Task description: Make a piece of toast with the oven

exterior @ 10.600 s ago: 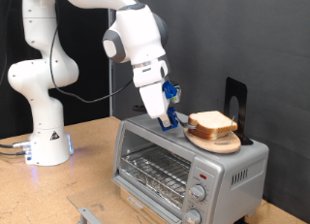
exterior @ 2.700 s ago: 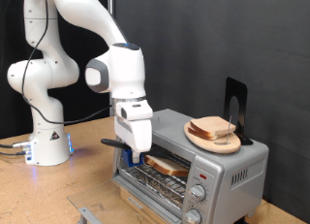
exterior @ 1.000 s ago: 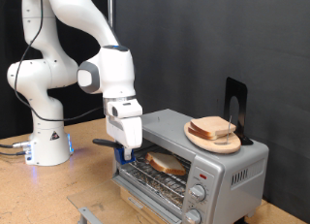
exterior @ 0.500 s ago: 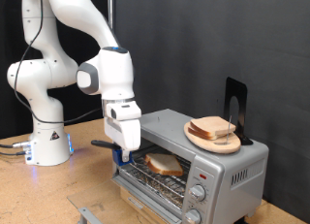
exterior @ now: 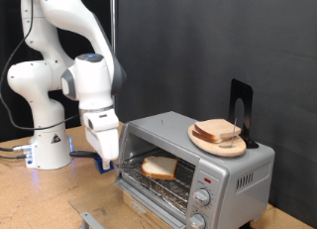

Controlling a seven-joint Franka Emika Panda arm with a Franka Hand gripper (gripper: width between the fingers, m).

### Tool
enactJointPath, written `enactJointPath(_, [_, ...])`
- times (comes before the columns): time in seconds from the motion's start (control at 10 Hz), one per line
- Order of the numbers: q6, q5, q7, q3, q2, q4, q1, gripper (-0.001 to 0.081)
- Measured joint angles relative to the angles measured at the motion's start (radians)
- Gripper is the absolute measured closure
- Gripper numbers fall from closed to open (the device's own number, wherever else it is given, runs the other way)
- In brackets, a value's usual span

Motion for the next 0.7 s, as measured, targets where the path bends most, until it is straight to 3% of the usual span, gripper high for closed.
enactJointPath(0.4, [-0.064,0.084,-0.138,-0.098,-0.077,-0.04,-0.001,0.0408])
enactJointPath(0.7, [-0.144,0.144,-0.13,-0.147,-0.152,-0.053,-0.018,0.0408])
